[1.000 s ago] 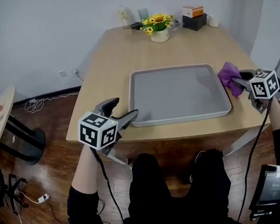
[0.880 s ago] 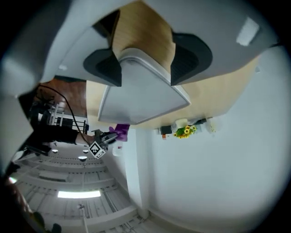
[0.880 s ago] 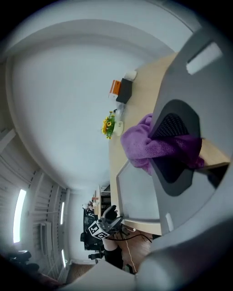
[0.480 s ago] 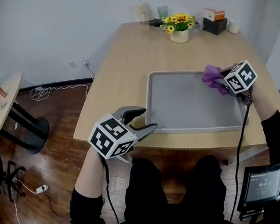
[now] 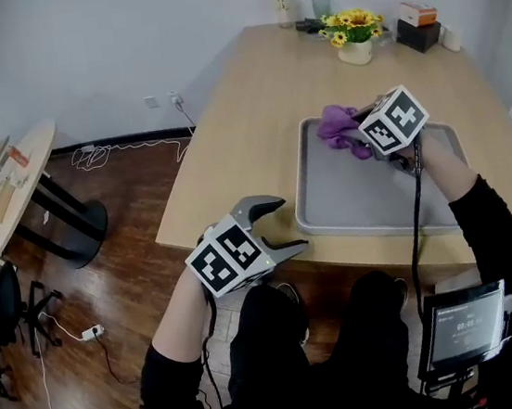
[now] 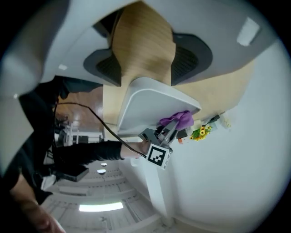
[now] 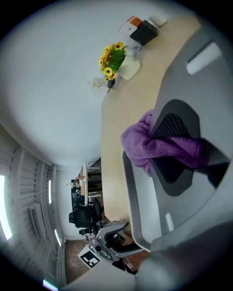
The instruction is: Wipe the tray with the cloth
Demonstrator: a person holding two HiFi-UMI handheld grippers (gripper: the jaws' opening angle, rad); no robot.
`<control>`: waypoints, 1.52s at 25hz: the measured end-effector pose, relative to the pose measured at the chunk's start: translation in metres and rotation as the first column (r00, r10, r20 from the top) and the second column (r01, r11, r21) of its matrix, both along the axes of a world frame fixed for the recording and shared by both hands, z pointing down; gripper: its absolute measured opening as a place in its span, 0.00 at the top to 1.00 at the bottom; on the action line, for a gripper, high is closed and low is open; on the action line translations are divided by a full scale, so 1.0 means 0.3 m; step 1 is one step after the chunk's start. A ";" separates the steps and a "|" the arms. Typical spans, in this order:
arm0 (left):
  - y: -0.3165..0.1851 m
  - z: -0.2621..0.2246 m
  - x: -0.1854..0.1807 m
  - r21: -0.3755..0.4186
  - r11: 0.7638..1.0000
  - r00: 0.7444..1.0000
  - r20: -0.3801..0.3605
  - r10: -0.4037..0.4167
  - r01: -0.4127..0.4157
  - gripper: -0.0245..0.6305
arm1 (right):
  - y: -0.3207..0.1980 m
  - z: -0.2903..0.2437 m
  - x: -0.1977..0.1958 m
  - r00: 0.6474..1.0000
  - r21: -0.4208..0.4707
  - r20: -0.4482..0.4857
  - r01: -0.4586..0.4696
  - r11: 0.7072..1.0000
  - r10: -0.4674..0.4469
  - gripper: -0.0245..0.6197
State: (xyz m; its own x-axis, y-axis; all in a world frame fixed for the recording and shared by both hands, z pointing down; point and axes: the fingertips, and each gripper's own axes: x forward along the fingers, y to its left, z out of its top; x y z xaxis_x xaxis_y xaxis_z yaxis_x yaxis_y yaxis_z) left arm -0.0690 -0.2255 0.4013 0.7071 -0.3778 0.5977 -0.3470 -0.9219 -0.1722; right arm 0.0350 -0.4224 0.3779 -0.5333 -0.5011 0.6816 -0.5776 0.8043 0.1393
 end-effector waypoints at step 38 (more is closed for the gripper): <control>-0.209 -0.067 0.042 -0.388 0.879 0.922 -0.149 -0.357 0.277 0.83 | 0.119 0.010 0.239 0.992 -0.025 -0.019 -0.124 0.992 0.124 0.80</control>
State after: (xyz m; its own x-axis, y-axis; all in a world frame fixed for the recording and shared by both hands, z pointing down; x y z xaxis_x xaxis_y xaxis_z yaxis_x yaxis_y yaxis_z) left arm -0.0564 -0.2883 0.3812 0.7083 -0.3947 0.5853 -0.6220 -0.7410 0.2530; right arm 0.1068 -0.3866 0.3809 -0.4559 -0.5445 0.7040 -0.6707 0.7302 0.1304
